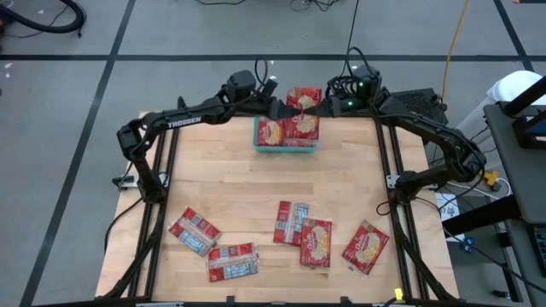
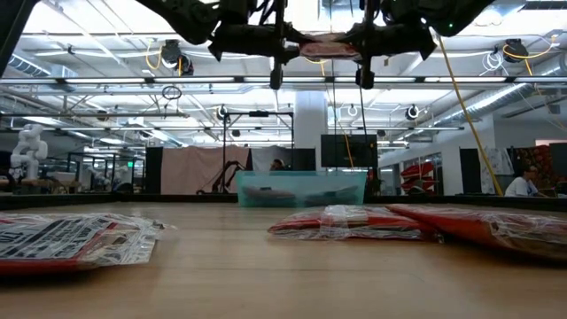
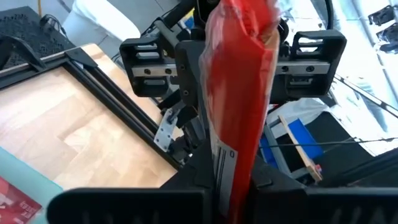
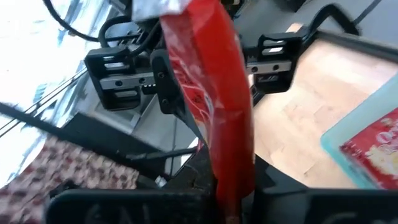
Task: Sort popcorn bags into baskets
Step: Put the red popcorn bag into the blue bin
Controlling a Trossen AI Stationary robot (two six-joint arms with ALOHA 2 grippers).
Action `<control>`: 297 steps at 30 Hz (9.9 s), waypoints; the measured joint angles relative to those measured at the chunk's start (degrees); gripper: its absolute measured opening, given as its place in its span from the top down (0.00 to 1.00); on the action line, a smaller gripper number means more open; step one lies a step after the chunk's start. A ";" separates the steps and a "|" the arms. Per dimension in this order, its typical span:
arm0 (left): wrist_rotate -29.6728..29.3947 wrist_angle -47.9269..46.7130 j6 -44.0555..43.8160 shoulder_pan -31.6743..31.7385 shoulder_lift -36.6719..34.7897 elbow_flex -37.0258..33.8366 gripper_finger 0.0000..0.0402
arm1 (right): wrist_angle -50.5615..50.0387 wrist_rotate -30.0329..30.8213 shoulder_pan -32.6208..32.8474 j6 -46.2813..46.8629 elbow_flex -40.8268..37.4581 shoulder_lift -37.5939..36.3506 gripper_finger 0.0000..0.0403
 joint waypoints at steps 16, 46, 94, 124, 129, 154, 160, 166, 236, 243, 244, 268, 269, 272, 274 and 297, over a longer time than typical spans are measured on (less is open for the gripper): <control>11.45 -17.24 7.45 11.74 -0.09 0.00 0.95 | -8.36 8.63 -2.23 -0.66 0.01 -0.27 0.54; -10.10 -18.56 -0.28 13.73 -0.15 -16.13 0.94 | -14.21 12.38 -2.37 -7.76 0.01 -0.32 0.54; -11.70 -17.41 4.12 13.52 7.54 -14.56 0.55 | -14.61 9.76 -4.60 -9.54 -0.03 -0.33 0.54; -16.62 -22.29 13.39 14.51 -3.09 -14.32 0.63 | -14.83 9.53 -4.58 -9.36 -0.03 -0.34 0.54; -14.39 -29.15 13.50 12.23 -5.04 -14.40 0.75 | -16.17 5.97 -4.58 -7.79 -0.03 -0.34 0.54; -14.63 -49.43 6.07 -22.16 -13.33 -22.87 0.88 | -46.44 17.68 10.59 -16.07 -0.03 -8.13 0.54; -14.72 -49.29 2.30 -28.74 -13.33 -26.73 0.83 | -51.33 21.32 16.24 -15.22 -0.03 -9.06 0.54; -14.80 -52.75 0.72 -35.56 -13.33 -28.87 0.63 | -54.30 24.73 22.29 -13.88 -0.03 -10.02 0.54; -34.61 -55.62 45.25 -33.89 -13.03 -25.17 1.00 | -38.00 32.02 27.77 -15.43 -1.33 -9.57 0.53; -36.50 -52.13 44.51 -29.91 -13.07 -22.00 1.00 | -19.44 29.45 28.03 -13.36 -9.24 -6.45 0.50; -36.75 -51.77 44.50 -29.61 -13.07 -21.45 1.00 | -17.27 29.40 28.21 -13.36 -10.23 -5.64 0.49; -38.27 -44.67 41.14 -28.14 -13.07 -19.56 1.00 | 27.94 24.52 36.71 -9.17 -14.35 24.66 0.57; -38.38 -43.86 40.93 -28.14 -13.07 -19.56 1.00 | 27.76 24.37 36.73 -9.16 -14.35 24.71 0.61; -38.73 -41.11 38.69 -28.12 -13.07 -19.54 1.00 | 27.26 24.35 36.23 -9.28 -14.35 23.73 0.78; -38.51 -41.10 35.89 -27.97 -13.19 -18.83 0.98 | 26.60 24.31 35.46 -10.00 -14.35 22.27 0.91; -35.44 -50.94 4.11 -17.56 -17.91 -0.62 0.76 | -11.03 40.66 30.89 -52.57 -14.35 -17.48 0.96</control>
